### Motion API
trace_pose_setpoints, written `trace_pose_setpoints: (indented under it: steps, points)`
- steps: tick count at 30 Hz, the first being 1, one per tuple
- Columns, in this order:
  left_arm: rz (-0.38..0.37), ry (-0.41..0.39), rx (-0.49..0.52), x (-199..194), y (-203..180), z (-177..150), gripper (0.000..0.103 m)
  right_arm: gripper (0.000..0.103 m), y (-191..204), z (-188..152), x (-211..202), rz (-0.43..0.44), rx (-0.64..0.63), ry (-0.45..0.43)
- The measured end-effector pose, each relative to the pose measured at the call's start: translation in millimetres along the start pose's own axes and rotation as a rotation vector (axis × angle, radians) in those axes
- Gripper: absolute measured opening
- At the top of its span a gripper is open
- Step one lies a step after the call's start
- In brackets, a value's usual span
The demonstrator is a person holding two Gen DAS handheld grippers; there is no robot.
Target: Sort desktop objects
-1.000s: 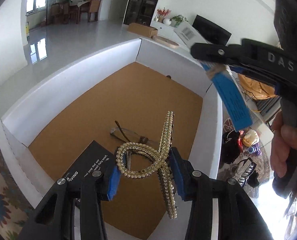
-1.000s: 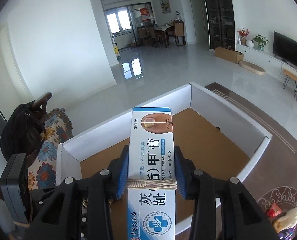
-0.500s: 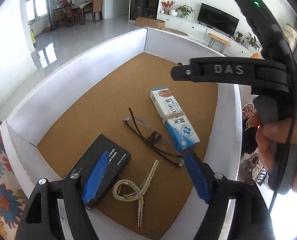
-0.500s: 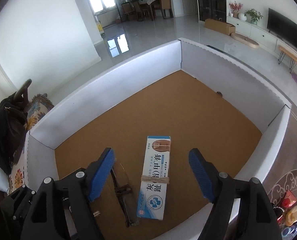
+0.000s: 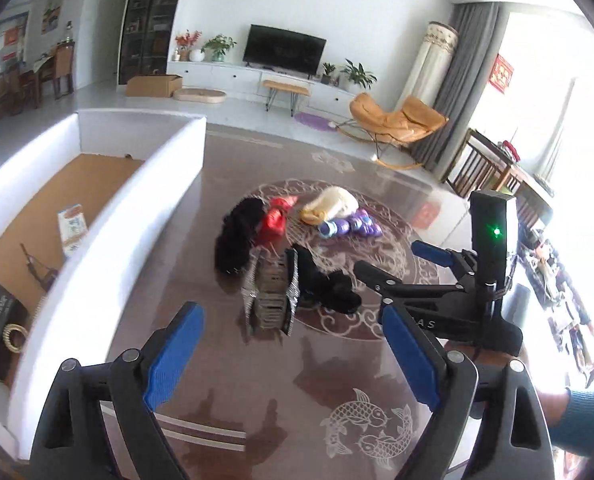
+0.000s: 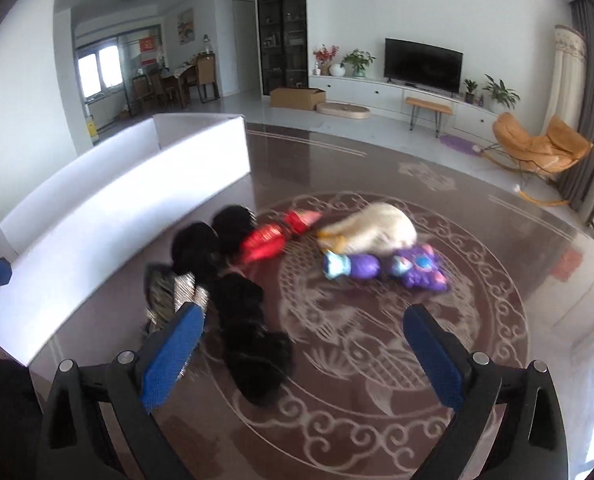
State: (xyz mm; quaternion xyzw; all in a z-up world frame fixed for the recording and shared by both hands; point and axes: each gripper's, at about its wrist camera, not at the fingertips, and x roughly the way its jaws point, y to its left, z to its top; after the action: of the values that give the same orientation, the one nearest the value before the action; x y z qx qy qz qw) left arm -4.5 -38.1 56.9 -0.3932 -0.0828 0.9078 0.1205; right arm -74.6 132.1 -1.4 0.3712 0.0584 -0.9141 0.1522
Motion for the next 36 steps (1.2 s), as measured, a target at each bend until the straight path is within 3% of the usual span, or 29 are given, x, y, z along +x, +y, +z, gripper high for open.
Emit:
trace_pose_setpoints:
  steps: [4,8,11,19,24,26,36]
  points:
    - [0.047,0.094,0.023,48,-25,-31,0.091,0.1,-56,-58,-1,-0.077,0.074,0.129]
    - [0.137,0.127,0.046,76,-26,-50,0.091,0.1,-64,-94,-12,-0.102,0.132,0.165]
    - [0.187,0.125,0.035,83,-16,-55,0.091,0.101,-55,-94,-20,-0.103,0.109,0.145]
    - [0.192,0.112,-0.023,84,1,-58,0.091,0.103,-47,-97,-9,-0.082,0.073,0.18]
    - [0.249,0.13,0.033,90,-7,-61,0.092,0.103,-47,-97,-9,-0.082,0.073,0.181]
    - [0.269,0.148,0.06,94,-11,-62,0.102,0.103,-47,-97,-9,-0.082,0.073,0.181]
    - [0.272,0.152,0.062,95,-12,-61,0.103,0.103,-47,-97,-9,-0.082,0.073,0.181]
